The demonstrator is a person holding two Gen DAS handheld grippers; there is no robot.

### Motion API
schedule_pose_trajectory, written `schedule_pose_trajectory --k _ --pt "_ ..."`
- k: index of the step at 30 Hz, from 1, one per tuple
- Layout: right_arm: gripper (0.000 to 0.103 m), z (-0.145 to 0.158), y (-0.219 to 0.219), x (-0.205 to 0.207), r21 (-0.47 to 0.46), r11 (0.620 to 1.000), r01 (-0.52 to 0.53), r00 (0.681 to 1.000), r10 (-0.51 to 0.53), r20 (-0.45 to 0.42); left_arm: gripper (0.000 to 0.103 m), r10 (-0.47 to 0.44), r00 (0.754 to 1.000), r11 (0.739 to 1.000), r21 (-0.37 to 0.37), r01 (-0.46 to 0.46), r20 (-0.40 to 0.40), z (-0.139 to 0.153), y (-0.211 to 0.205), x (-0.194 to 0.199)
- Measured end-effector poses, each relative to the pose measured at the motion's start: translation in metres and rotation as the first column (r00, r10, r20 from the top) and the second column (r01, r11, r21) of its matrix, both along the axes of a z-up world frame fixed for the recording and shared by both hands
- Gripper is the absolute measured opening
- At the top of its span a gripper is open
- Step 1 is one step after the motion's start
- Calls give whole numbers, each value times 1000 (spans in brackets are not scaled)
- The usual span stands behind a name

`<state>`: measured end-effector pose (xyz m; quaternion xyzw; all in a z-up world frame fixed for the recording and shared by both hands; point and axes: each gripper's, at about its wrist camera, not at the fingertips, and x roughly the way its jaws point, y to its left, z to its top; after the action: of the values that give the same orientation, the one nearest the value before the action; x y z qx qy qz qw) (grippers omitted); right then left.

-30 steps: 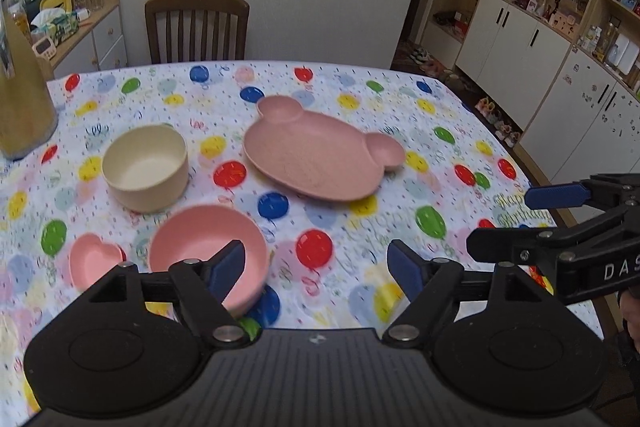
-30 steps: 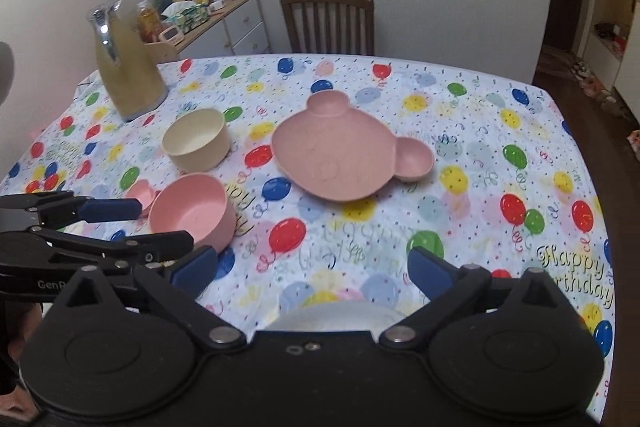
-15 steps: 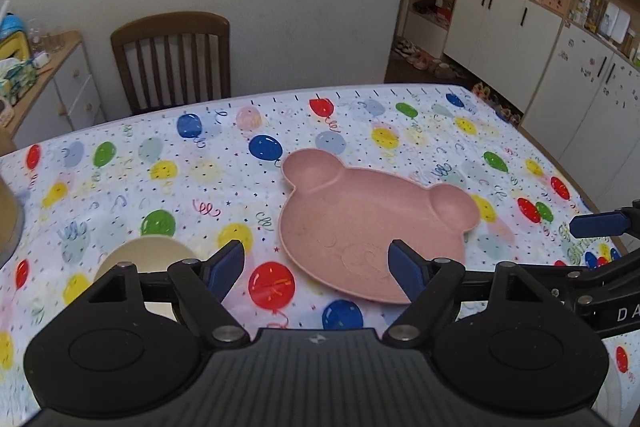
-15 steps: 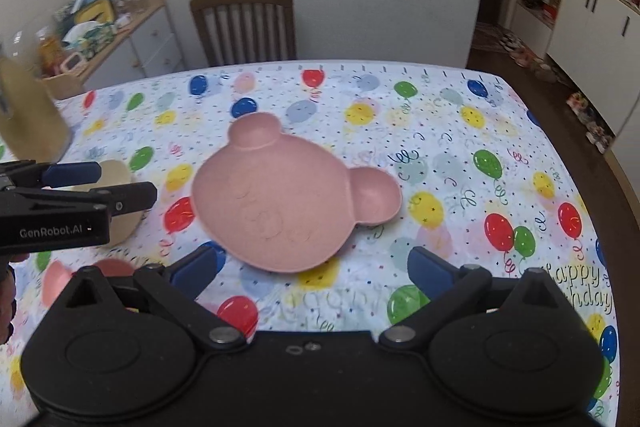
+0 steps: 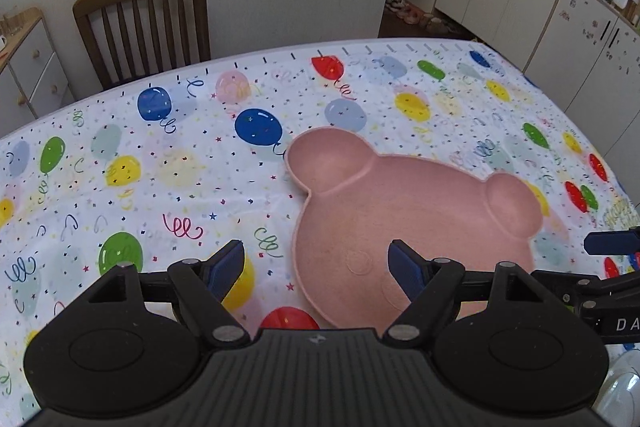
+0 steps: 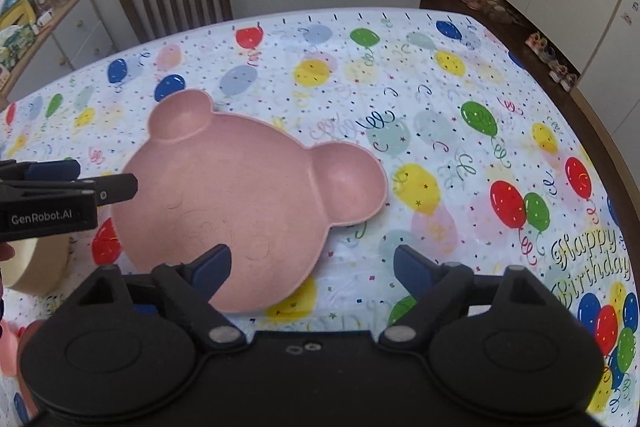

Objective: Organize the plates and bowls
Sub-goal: 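Move both grippers toward the pink bear-shaped plate, then close both grippers on the rim of the pink bear-shaped plate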

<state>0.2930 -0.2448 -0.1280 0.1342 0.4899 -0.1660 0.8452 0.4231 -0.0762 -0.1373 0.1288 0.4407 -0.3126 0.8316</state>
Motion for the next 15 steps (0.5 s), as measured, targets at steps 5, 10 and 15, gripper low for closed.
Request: schedule_pose_trajectory --k 5,10,15 --pt "66 -14 -8 11 36 998 44 998 -43 -35 76 14 998 1000 12 -13 -68 -17 -8 17" --pt "45 -21 -11 15 68 997 44 998 -40 -53 51 6 994 1000 14 -5 -106 -26 -12 25" --pt "29 -26 -13 18 104 994 39 998 -34 -51 31 4 993 1000 4 -4 -121 -27 -12 29"
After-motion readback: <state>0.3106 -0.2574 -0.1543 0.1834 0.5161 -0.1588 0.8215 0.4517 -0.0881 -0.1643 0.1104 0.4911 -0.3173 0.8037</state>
